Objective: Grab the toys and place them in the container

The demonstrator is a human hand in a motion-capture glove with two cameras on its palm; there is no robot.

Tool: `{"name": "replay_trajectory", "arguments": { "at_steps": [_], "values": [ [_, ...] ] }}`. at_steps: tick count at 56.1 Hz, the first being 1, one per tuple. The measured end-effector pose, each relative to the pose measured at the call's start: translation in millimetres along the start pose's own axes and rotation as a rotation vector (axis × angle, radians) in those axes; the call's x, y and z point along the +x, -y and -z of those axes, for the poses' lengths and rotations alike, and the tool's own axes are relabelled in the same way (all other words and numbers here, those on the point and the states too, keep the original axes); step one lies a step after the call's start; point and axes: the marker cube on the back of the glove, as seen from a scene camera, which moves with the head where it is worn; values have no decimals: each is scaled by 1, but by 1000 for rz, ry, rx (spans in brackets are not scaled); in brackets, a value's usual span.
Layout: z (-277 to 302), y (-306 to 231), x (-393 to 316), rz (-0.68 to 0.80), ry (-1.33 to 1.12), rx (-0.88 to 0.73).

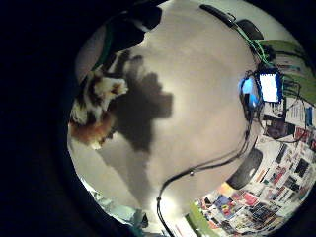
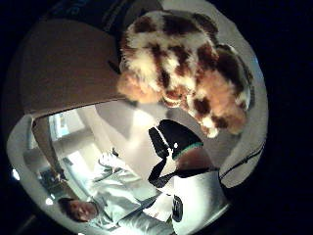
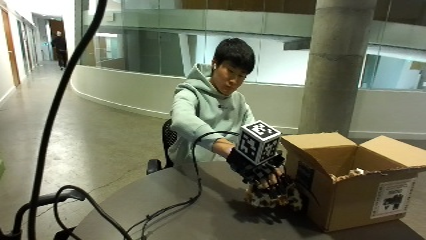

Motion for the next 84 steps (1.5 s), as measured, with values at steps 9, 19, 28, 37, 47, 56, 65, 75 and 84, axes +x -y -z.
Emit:
{"name": "replay_trajectory", "arguments": {
  "at_steps": [9,19,28,37,47,56,65,75,84],
  "values": [
    [-9,5,-11,25,15,9],
    [-17,10,-21,35,23,19],
    [-21,13,-24,40,24,39],
    [-28,15,-25,34,10,50],
    [-40,18,-27,19,5,61],
    [-44,21,-26,9,10,65],
    [-50,21,-27,0,57,110],
    [-52,23,-24,-9,50,157],
    [-51,24,-24,-4,28,182]
  ]
}}
